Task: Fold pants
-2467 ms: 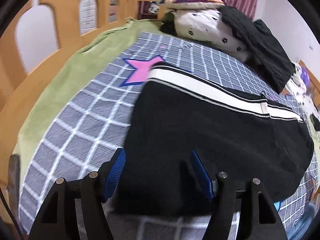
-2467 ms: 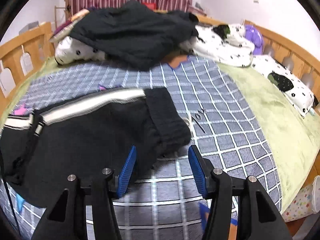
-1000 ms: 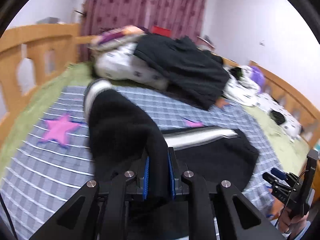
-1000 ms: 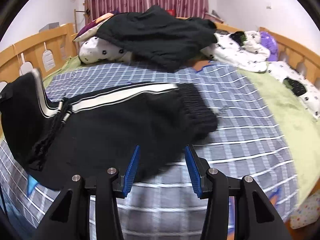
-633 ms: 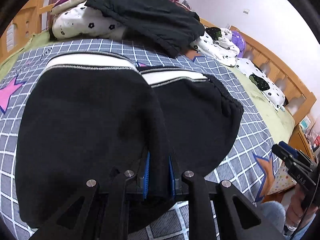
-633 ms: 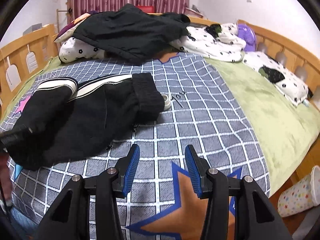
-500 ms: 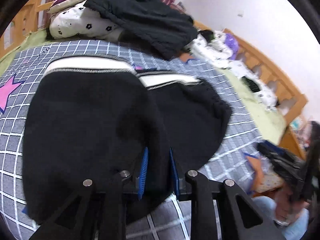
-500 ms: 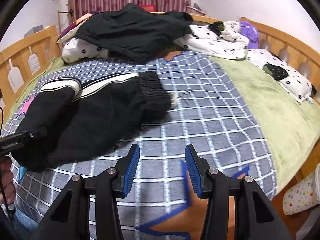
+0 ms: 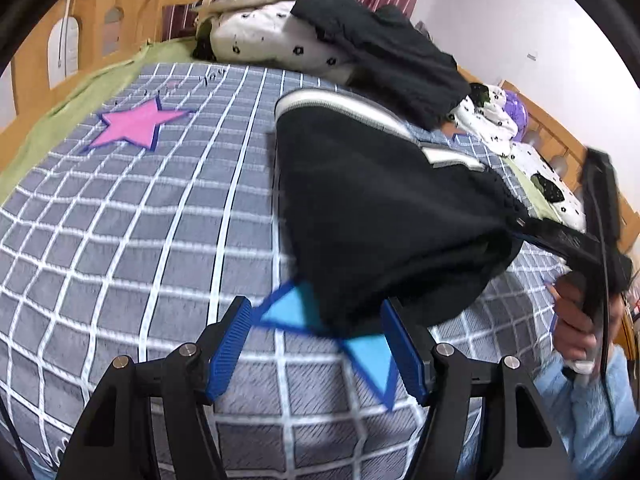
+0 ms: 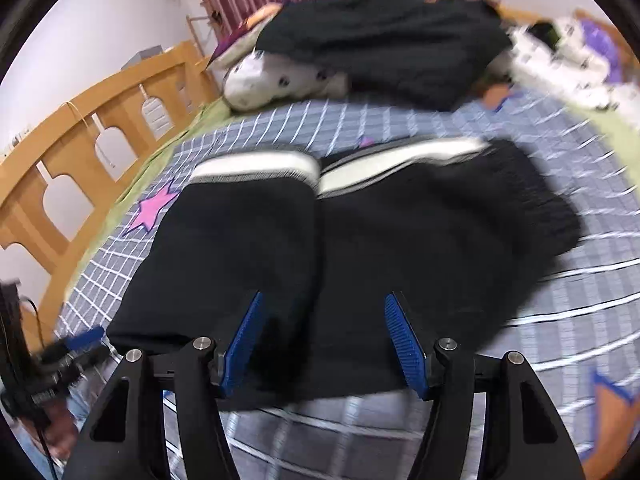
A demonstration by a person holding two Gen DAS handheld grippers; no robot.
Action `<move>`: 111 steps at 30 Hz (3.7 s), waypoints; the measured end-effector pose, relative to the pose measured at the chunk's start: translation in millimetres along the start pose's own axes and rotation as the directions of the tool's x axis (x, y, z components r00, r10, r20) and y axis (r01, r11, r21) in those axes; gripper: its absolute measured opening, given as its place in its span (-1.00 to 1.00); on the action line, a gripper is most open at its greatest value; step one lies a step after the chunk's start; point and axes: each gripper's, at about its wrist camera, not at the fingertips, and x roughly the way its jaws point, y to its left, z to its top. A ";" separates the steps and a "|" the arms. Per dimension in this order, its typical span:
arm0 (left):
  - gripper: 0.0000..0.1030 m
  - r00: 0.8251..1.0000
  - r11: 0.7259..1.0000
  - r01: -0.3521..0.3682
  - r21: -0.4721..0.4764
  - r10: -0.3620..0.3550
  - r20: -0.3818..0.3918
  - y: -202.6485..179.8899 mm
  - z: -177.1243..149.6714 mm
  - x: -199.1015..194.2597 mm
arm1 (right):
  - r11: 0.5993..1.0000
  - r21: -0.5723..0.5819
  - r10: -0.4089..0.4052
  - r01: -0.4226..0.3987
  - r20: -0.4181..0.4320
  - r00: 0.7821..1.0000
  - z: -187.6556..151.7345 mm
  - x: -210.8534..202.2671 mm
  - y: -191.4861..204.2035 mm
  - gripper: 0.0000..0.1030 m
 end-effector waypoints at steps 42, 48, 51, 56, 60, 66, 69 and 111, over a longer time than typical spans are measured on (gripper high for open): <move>-0.68 0.998 0.993 0.036 0.116 -0.029 -0.061 -120.2 -9.2 70.4 | 0.964 0.002 -0.264 0.265 0.103 0.959 31.2 -23.1 -168.2 -0.58; -0.11 0.998 0.990 0.053 0.130 -0.046 -0.053 -105.2 -7.8 32.6 | 0.965 -0.039 -0.253 0.258 0.112 0.961 52.0 -49.8 -164.5 0.05; 0.26 0.999 0.994 0.042 0.099 -0.042 0.003 -94.1 5.7 20.1 | 0.964 -0.057 -0.250 0.258 0.121 0.961 69.3 -51.3 -162.7 0.27; 0.27 0.998 0.998 0.059 0.008 -0.059 0.011 -82.9 62.5 48.0 | 0.980 -0.033 -0.194 0.197 0.075 0.978 100.3 -23.4 -168.0 0.36; 0.26 0.996 0.995 0.087 -0.041 -0.088 -0.017 -80.4 102.2 95.8 | 0.986 0.007 -0.169 0.169 0.004 0.986 119.0 12.3 -177.6 0.36; 0.25 0.978 0.987 0.136 -0.081 -0.146 -0.147 -73.5 115.5 170.5 | 0.995 -0.011 -0.101 0.101 -0.090 0.991 119.8 46.3 -193.7 0.33; 0.13 0.973 0.979 0.187 -0.078 -0.196 -0.124 -72.6 117.7 185.5 | 0.996 -0.017 -0.088 0.087 -0.091 0.992 120.6 57.1 -195.3 0.33; -0.08 0.995 0.992 -0.058 0.113 0.048 0.092 32.4 205.5 100.2 | 0.980 -0.138 -0.121 0.142 0.149 0.981 124.6 54.4 -1.1 -0.36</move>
